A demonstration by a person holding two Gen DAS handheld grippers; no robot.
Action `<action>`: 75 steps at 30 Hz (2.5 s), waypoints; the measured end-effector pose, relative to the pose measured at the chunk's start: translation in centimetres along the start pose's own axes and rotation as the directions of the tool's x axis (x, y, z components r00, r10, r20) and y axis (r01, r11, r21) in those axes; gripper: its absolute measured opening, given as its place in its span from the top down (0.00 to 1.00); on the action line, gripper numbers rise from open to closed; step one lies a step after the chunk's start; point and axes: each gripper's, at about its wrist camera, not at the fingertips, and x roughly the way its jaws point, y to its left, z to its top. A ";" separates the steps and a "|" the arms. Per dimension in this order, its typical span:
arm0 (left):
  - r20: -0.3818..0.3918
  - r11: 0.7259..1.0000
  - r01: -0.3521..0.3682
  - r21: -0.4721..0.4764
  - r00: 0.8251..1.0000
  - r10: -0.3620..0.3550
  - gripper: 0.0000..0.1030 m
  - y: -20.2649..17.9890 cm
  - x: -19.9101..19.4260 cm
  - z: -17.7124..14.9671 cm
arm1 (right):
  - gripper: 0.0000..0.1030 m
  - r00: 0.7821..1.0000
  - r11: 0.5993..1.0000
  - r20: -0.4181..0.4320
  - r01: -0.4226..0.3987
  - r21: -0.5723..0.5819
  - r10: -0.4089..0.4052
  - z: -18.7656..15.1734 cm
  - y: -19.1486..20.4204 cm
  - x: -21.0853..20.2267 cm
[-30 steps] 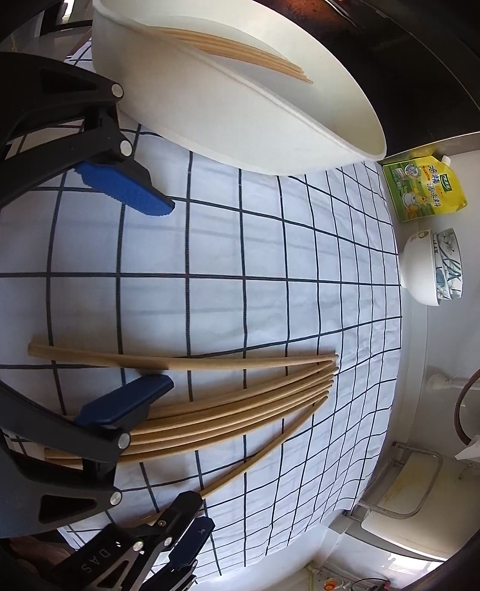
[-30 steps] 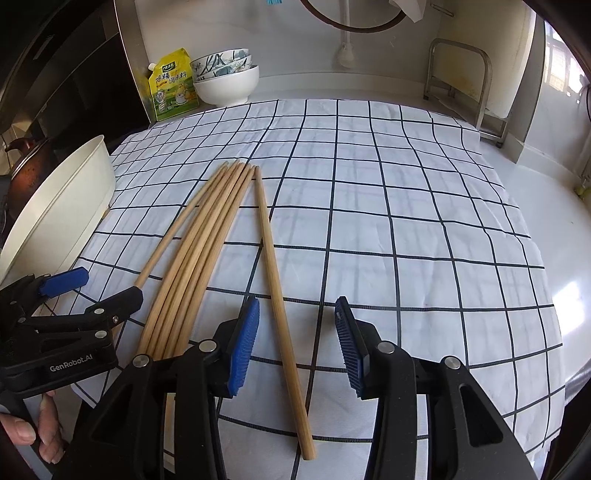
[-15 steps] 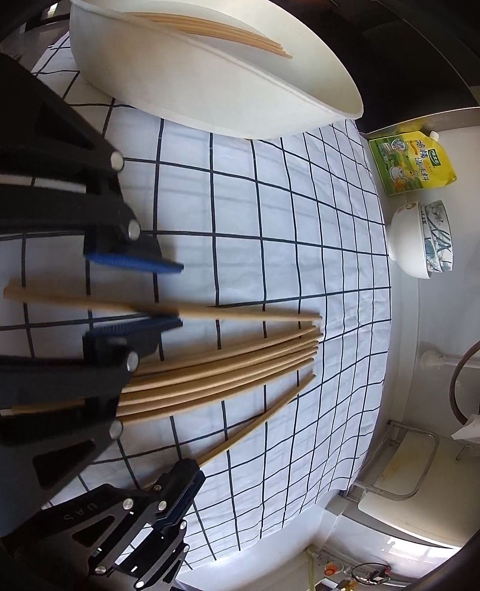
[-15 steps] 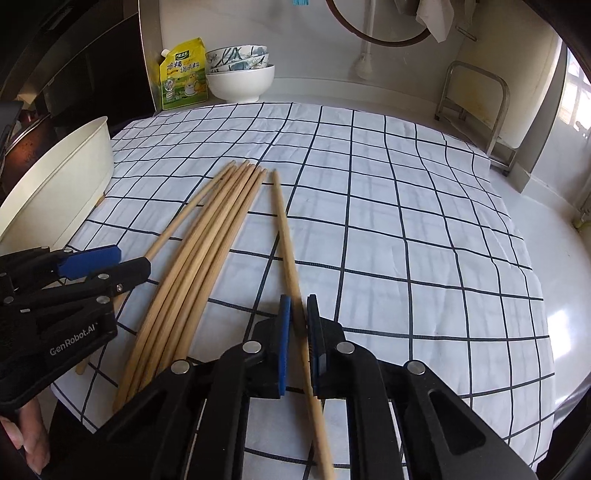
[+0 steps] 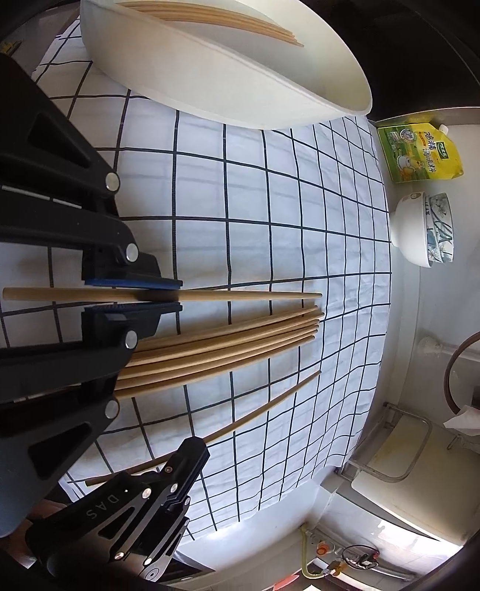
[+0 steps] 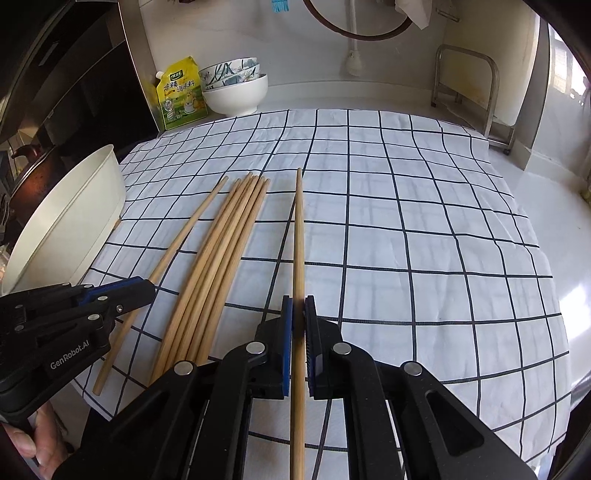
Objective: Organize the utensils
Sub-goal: 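Lift the chopsticks with both grippers and carry them over the basin, then lower the chopsticks into the basin and open both grippers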
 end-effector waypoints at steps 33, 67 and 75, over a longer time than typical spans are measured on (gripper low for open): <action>0.231 0.998 0.016 -0.066 0.973 -0.001 0.93 8.7 -12.7 2.9 | 0.94 0.973 0.975 0.123 -0.176 -0.137 0.193 6.9 12.0 -4.3; 0.096 0.951 -0.124 -0.284 0.983 0.157 0.88 26.9 -7.6 1.6 | 0.94 0.951 0.928 -0.155 -0.297 -0.224 0.267 9.6 29.0 6.7; 0.133 0.938 -0.149 -0.313 0.971 0.198 0.53 27.0 -9.2 0.9 | 0.93 0.953 0.929 -0.121 -0.298 -0.219 0.277 9.4 28.2 5.4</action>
